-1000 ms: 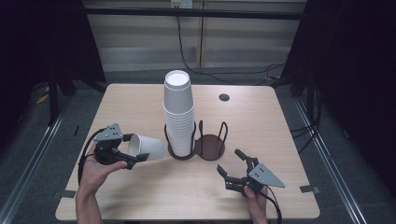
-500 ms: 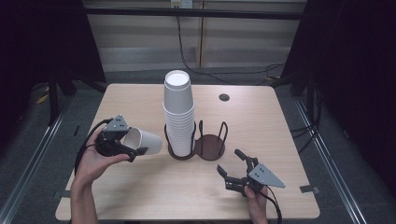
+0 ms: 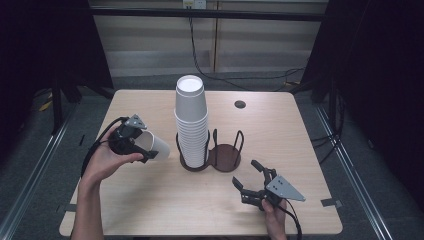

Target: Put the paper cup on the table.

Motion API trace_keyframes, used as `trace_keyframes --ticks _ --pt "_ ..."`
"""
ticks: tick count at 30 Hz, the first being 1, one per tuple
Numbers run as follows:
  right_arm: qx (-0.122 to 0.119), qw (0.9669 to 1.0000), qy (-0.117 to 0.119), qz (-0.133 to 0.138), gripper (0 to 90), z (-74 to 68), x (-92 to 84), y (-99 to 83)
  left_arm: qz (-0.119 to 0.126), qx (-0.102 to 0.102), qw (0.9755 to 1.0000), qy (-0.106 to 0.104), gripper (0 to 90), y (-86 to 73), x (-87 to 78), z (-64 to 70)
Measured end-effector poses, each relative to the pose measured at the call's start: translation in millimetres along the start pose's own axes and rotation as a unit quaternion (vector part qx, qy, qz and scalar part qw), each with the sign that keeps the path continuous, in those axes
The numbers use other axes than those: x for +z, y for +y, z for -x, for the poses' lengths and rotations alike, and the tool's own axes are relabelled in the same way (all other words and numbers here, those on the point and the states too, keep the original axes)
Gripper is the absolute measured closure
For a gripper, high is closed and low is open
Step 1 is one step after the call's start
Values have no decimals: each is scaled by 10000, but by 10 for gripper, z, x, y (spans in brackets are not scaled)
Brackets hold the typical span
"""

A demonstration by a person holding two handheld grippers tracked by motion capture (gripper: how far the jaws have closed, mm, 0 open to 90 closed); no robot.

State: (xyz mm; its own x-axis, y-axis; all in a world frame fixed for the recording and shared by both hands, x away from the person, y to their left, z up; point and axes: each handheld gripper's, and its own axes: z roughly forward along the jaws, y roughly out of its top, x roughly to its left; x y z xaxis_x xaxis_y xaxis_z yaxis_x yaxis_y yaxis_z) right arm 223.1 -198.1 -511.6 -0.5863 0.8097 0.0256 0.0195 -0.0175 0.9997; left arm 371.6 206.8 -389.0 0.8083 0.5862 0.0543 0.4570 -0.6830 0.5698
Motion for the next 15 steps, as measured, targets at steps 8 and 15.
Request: trace_keyframes --ticks 8,15 --pt "-1 10000 4 -1 130 1 1 0 -516 -149 9985 -79 95 45 145 -159" --pt "-2 10000 5 -1 130 1 1 0 -788 -197 9967 9 92 66 210 -154"
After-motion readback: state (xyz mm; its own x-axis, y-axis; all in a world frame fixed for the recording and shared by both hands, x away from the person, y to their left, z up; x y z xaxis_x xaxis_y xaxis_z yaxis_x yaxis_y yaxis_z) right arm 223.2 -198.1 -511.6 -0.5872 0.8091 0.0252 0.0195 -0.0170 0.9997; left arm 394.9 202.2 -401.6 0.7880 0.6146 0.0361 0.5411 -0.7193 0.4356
